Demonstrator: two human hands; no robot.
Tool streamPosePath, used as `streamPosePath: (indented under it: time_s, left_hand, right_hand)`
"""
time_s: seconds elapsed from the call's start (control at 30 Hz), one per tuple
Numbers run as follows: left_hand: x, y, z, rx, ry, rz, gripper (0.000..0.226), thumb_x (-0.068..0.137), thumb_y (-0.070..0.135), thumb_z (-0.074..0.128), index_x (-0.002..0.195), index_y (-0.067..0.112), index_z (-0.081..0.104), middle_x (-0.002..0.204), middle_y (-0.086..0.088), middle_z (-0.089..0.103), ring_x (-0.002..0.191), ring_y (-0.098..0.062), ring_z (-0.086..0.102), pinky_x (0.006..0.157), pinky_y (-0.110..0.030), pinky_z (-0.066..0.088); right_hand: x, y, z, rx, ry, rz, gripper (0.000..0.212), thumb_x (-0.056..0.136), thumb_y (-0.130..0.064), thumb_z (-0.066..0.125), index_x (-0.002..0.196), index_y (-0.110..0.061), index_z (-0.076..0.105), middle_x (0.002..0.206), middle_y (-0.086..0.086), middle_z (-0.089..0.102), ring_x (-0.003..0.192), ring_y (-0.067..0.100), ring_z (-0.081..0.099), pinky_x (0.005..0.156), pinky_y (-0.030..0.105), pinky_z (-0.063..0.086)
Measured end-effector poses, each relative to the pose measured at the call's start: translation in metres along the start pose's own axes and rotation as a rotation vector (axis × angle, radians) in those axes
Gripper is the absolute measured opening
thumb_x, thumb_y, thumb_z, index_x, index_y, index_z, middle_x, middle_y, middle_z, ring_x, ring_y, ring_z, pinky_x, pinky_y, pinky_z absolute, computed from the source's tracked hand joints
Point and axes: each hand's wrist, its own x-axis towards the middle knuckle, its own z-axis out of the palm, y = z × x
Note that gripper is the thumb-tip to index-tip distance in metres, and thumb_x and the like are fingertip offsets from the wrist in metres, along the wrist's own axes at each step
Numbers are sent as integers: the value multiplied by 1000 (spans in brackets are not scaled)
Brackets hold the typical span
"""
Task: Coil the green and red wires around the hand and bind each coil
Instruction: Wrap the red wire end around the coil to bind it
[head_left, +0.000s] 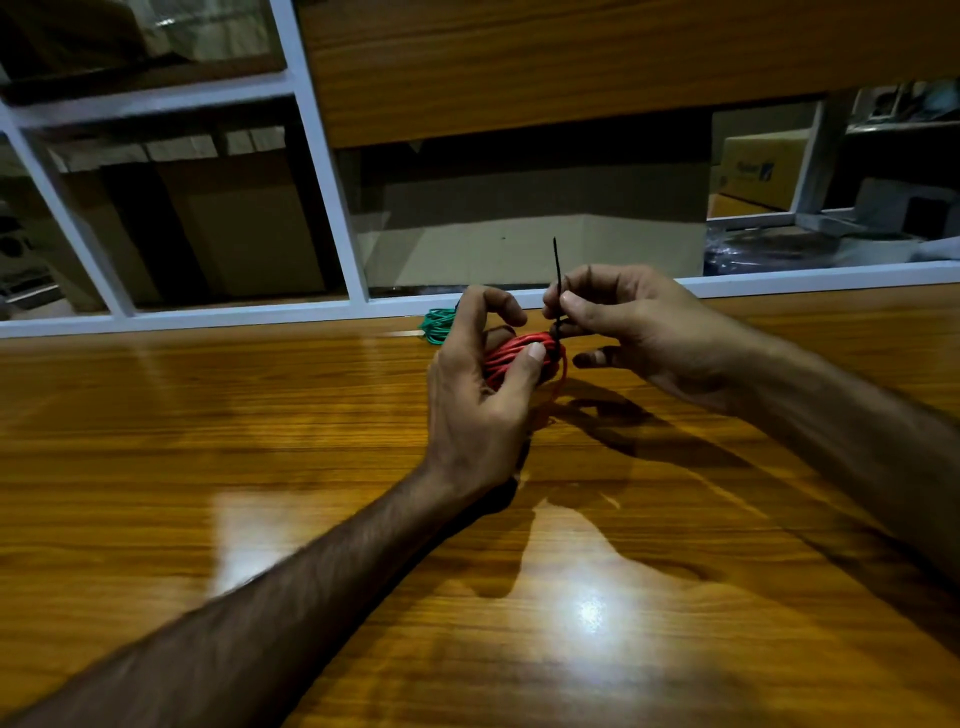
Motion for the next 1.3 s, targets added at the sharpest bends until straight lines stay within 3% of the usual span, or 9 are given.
streamPosePath:
  time_s: [0.13,0.27,0.43,0.57,0.63,0.77,0.93,1.1,1.3]
  left_hand:
    - [1,-3,-1,117,17,62,23,99,14,60,118,7,49,98,30,60,83,-16,68,61,-55,60]
    - [1,-5,-2,176,18,104,26,99,23,60,121,13,49,102,16,59,83,-23,69,60,-53,60]
    - [2,-6,-2,183,17,102,25,100,16,61,121,11,49,93,8,59,78,-26,67,58,-53,57]
    - [1,1,0,-105,23,-109,24,101,10,57,122,16,48,101,-6,70,88,-37,74,65,-62,62]
    - [3,4,1,-305,54,-261,24,102,8,56,123,14,46,101,-16,72,90,-41,74,66,-57,63]
    - [10,-2,-2,-367,129,-392,20,105,2,50,125,1,45,83,-3,70,68,-17,70,54,-30,57]
    - [17,-12,-5,-571,194,-663,3,106,12,48,105,13,51,65,-7,46,49,-17,41,52,-27,35]
    - [21,-16,-7,-627,191,-754,10,106,13,47,97,14,52,65,-8,45,50,-18,41,51,-27,37]
    - [22,-16,-5,-529,228,-753,20,108,20,49,117,9,63,95,-14,71,82,-24,67,83,-41,56]
  right_hand:
    - [-1,0,-4,-24,2,10,16,101,-16,58,106,-22,71,106,-3,72,105,14,67,84,38,51]
    - [-1,1,-8,-79,-45,35,19,99,-11,60,109,-24,71,110,-1,73,107,16,69,86,41,53]
    - [0,5,-11,-247,-116,39,31,94,-12,69,119,-30,68,117,-10,72,111,10,67,90,42,60]
    - [-1,11,-9,-307,-96,-31,38,90,-19,72,123,-37,64,120,-14,70,112,3,66,89,38,61]
    - [-1,14,-8,-289,-105,-48,41,91,-22,71,129,-35,64,123,-15,71,113,2,66,86,36,61]
    - [-1,17,-5,-201,-115,-40,45,88,-26,69,133,-25,65,122,-10,73,113,10,69,87,41,62]
    - [-2,25,5,-3,-112,-7,42,90,-13,70,131,-19,65,120,-1,74,106,18,74,77,33,63]
    - [0,28,14,-33,25,22,41,90,-17,70,131,-16,65,118,3,74,100,19,75,82,42,64]
    - [0,26,19,20,146,0,30,92,-13,69,122,-20,70,114,1,76,99,16,76,79,35,64]
